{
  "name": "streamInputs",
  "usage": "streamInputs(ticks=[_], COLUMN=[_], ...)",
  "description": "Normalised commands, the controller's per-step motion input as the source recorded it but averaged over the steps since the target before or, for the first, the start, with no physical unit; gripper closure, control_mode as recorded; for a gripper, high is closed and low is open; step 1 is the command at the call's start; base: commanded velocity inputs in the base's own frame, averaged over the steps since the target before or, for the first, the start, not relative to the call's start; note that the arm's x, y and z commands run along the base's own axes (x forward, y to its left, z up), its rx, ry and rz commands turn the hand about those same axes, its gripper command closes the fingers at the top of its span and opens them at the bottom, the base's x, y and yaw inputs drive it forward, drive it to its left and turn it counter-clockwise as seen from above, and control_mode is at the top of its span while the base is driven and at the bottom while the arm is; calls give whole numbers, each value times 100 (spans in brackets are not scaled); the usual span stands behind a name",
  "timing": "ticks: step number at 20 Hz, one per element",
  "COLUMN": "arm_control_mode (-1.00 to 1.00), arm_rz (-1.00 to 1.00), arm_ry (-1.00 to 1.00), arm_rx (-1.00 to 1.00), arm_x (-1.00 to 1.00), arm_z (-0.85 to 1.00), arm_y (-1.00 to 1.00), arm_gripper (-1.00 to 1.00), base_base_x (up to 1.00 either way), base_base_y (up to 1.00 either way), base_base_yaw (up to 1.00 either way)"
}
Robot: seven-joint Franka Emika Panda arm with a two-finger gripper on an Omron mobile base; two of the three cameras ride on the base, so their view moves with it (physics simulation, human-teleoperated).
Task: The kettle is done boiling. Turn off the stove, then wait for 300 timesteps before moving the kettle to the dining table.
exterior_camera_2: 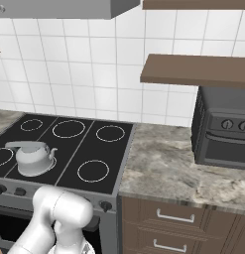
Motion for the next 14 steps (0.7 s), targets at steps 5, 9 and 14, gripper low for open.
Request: streamInputs(ticks=[5, 9, 14], arm_control_mode=[-100, -100, -100], arm_rz=[1, 1, 0], arm_ry=[0, 0, 0], arm_rx=[15, 13, 11], arm_x=[25, 29, 13], arm_z=[1, 0, 5], arm_y=[-3, 0, -2], arm_gripper=[-100, -100, -100], base_base_x=[0, 0, 0], base_base_y=[0, 0, 0], base_base_yaw=[0, 0, 0])
